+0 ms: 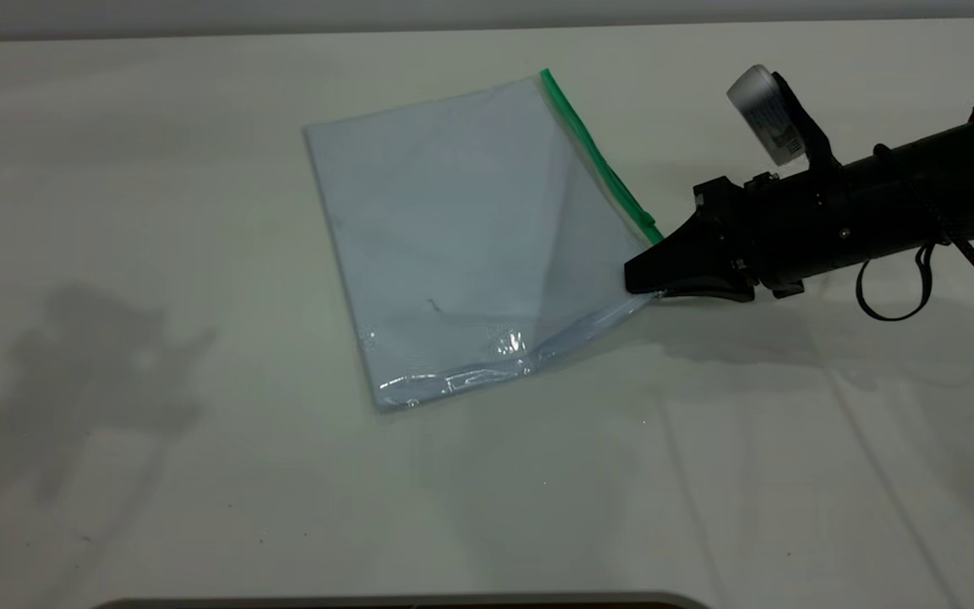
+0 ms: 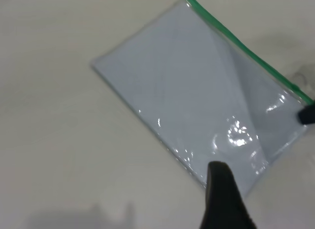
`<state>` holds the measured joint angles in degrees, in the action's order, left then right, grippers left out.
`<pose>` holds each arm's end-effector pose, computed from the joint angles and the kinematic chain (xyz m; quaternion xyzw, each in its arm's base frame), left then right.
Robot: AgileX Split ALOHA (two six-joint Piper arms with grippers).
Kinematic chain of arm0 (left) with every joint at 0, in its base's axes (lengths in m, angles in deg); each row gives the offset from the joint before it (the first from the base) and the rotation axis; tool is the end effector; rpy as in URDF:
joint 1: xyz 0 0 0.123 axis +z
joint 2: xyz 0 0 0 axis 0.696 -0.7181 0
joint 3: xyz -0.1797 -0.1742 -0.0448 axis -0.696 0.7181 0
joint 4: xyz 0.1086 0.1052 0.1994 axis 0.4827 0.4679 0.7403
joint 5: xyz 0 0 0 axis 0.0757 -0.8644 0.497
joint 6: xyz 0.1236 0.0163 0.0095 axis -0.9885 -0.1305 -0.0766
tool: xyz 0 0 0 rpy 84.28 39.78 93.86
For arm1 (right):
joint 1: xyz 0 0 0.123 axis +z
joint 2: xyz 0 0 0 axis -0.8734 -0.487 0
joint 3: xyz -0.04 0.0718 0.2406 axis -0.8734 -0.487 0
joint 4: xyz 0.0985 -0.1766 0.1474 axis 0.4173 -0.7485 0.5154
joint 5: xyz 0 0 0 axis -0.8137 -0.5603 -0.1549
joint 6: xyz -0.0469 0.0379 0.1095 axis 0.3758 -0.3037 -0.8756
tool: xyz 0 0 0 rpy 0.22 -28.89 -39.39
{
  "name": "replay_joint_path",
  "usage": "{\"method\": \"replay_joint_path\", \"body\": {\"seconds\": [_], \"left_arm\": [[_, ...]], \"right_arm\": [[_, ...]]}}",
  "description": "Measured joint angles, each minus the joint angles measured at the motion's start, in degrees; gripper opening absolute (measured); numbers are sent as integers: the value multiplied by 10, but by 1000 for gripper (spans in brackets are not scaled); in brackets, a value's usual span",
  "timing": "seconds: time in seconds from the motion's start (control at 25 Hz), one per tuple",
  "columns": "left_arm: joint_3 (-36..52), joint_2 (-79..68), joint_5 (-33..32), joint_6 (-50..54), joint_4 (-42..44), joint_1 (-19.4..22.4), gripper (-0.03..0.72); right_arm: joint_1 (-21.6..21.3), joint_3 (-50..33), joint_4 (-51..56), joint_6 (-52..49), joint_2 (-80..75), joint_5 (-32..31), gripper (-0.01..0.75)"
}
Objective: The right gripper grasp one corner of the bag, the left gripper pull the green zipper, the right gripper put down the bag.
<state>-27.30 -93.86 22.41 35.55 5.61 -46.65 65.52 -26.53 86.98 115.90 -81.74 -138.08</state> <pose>0.2989 -0.0567 0.2364 0.1429 0.8939 -0.1465 0.3988 0.3232 0.1244 -0.0716 -0.0858 0.8844 0.4372 0.1389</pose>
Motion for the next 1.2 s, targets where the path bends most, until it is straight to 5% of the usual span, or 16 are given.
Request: {"method": "replay_joint_path", "body": {"seconds": [0.36, 0.76, 1.2], "left_arm": [[0, -12, 3, -8, -11, -1, 505], [-56, -116, 11, -87, -59, -73, 505], [-154, -253, 14, -139, -61, -134, 505]], "right_arm": [[7, 0, -101, -23, 128, 17, 33], [108, 64, -305, -142, 187, -4, 33], [77, 147, -333, -186, 191, 2, 33]]}}
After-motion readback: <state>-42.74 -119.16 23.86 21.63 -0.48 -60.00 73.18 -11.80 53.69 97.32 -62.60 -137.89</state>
